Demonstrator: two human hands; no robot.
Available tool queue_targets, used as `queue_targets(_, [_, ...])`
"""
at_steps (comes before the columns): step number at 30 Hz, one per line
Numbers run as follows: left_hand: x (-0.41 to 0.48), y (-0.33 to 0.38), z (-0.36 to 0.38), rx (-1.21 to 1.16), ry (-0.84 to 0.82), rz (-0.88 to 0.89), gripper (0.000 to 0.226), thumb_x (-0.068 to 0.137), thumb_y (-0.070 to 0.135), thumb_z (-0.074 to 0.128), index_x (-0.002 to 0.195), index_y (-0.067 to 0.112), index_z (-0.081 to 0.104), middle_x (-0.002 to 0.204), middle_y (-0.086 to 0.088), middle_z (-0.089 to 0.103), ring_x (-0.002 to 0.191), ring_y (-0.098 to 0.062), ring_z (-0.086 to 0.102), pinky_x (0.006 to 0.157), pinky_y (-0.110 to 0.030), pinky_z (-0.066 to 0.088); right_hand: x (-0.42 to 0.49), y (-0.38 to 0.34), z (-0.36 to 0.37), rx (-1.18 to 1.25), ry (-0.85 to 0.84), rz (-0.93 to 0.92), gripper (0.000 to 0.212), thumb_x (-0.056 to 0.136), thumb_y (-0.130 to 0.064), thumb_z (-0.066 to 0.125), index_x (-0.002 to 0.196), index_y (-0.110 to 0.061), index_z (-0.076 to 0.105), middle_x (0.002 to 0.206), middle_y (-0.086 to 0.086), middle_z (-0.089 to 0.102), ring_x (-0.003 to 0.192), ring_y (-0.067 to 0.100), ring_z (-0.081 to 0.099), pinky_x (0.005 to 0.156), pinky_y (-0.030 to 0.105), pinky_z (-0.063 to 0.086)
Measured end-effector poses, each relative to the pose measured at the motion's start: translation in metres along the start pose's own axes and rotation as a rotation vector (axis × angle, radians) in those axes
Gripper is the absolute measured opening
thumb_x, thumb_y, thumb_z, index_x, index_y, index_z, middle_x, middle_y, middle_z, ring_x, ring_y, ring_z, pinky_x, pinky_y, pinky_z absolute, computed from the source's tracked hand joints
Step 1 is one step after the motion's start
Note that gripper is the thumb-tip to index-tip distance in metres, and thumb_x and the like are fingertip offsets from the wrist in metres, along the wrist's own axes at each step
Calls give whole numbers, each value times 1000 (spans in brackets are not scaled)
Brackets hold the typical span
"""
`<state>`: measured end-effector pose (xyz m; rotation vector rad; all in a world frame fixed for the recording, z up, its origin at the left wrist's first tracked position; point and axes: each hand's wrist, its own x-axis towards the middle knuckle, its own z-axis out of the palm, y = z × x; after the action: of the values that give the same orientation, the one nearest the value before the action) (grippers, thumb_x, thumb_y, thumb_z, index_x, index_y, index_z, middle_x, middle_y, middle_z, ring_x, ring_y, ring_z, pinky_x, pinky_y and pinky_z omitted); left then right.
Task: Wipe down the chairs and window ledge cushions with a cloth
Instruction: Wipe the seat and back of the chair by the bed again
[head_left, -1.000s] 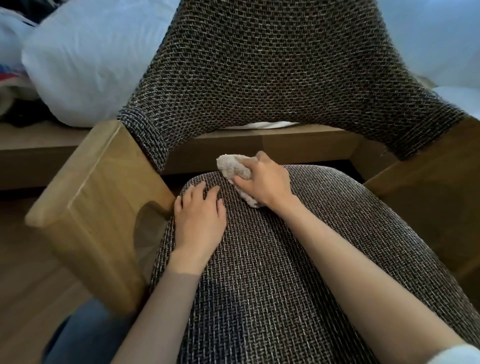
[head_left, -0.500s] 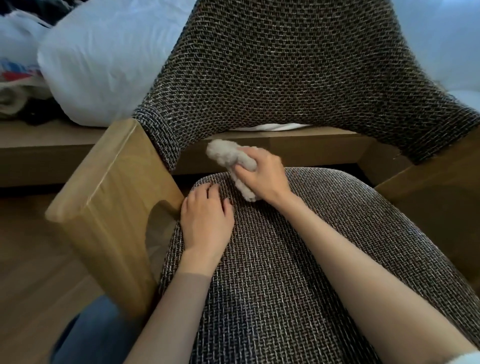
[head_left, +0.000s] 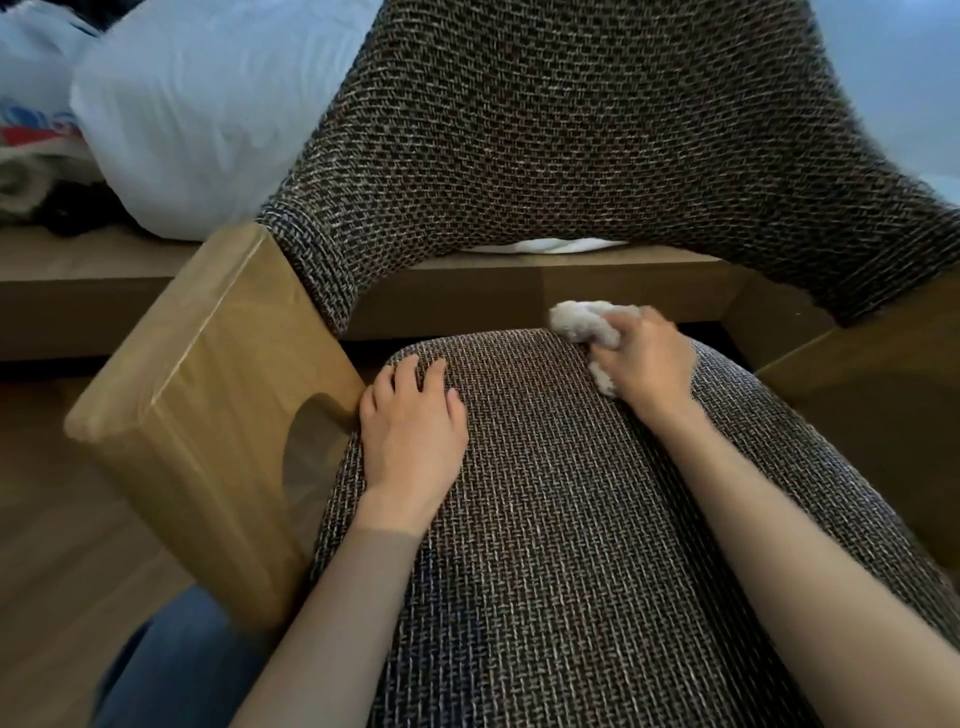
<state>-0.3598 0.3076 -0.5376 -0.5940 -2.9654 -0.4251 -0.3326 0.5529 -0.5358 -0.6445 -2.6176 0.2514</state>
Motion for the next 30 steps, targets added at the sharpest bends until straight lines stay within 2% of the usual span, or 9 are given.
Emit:
queue_targets(4, [-1, 1, -1, -12, -11, -10, 47, 101, 32, 30, 145, 17, 36, 151, -9, 33, 139, -27, 28, 114, -43, 23, -7, 47, -22, -114, 78, 223, 25, 82, -26, 59, 105, -21, 70, 100, 13, 64, 93, 39, 60, 68, 38, 44])
queue_targets(8, [1, 0, -4, -98, -6, -14, 45, 101, 30, 32, 144, 14, 39, 151, -10, 34, 140, -26, 28, 117, -42, 22, -7, 25, -18, 12, 126, 397, 25, 79, -23, 56, 99, -19, 71, 95, 16, 68, 92, 40, 61, 67, 34, 38])
queue_targets(10, [-2, -2, -7, -146, -5, -12, 45, 102, 30, 34, 143, 12, 40, 151, -11, 35, 139, -25, 29, 117, -40, 22, -11, -2, -11, 78, 84, 380, 27, 80, -25, 56, 102, -20, 71, 92, 13, 71, 91, 37, 63, 67, 32, 36])
queue_targets(12, [-7, -3, -8, -149, -12, 3, 46, 102, 30, 33, 144, 11, 39, 152, -12, 33, 140, -25, 28, 117, -40, 21, -22, -39, -3, 187, -4, 300, 28, 83, -27, 57, 107, -23, 70, 87, 7, 72, 86, 30, 66, 66, 28, 43])
queue_targets(15, [-13, -3, -8, -91, -39, 33, 48, 102, 30, 30, 146, 11, 33, 154, -12, 27, 143, -27, 23, 118, -42, 17, -44, -91, 7, 351, -103, 159, 30, 83, -30, 60, 111, -24, 70, 86, -1, 73, 81, 19, 68, 71, 33, 56])
queue_targets(18, [-23, -3, -11, -68, -59, 58, 49, 102, 32, 28, 147, 12, 30, 156, -11, 23, 144, -29, 18, 118, -46, 16, -58, -107, 4, 406, -126, 81, 32, 81, -30, 64, 112, -29, 69, 90, -5, 74, 81, 14, 67, 71, 31, 56])
queue_targets(22, [-41, -2, -12, -16, -120, 104, 52, 100, 40, 25, 149, 20, 27, 158, -10, 17, 145, -38, 9, 116, -55, 9, -71, -69, -16, 100, -47, 35, 37, 83, -26, 65, 120, -31, 64, 103, 2, 69, 93, 24, 65, 71, 32, 49])
queue_targets(27, [-41, 0, -13, -30, -173, 254, 52, 98, 45, 29, 147, 29, 31, 157, -3, 22, 146, -36, 7, 113, -60, 0, -79, 31, -66, -195, 72, 282, 31, 85, -19, 58, 114, -24, 65, 104, 13, 64, 95, 38, 61, 70, 42, 48])
queue_targets(30, [-42, 3, -11, -47, -166, 296, 50, 97, 45, 30, 145, 30, 35, 156, 0, 25, 146, -31, 10, 113, -59, -3, -86, 68, -84, -225, 190, 392, 31, 81, -17, 58, 110, -21, 68, 98, 17, 65, 91, 42, 61, 69, 43, 49])
